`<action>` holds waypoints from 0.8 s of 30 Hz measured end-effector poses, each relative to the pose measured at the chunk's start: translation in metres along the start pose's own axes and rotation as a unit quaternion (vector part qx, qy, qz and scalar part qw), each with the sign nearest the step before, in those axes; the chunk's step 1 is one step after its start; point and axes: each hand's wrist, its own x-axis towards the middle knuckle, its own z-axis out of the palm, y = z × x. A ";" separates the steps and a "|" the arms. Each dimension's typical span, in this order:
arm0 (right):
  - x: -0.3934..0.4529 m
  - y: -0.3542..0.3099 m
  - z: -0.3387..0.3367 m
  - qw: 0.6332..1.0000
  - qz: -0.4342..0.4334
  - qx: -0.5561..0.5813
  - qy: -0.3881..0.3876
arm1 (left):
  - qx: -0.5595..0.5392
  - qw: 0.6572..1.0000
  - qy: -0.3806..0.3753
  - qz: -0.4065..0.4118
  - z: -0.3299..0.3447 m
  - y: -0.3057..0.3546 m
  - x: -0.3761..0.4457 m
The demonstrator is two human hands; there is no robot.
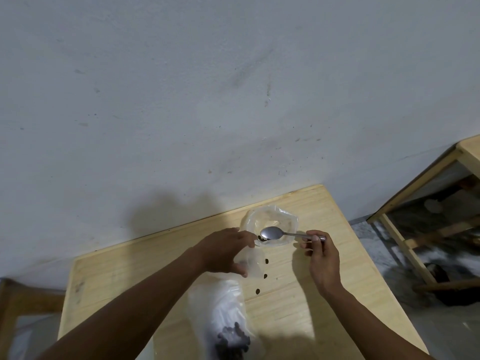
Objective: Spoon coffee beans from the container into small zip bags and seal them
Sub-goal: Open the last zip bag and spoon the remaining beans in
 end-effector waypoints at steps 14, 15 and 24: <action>-0.002 0.001 0.006 0.991 0.094 0.085 -0.039 | -0.041 0.998 0.042 0.010 -0.029 0.005 0.004; -0.002 0.002 0.006 0.990 0.101 0.093 -0.043 | -0.042 0.998 0.046 0.012 -0.027 0.004 0.002; 0.003 -0.001 0.010 0.987 0.115 0.098 -0.046 | 0.010 0.998 0.048 0.027 -0.016 -0.003 -0.017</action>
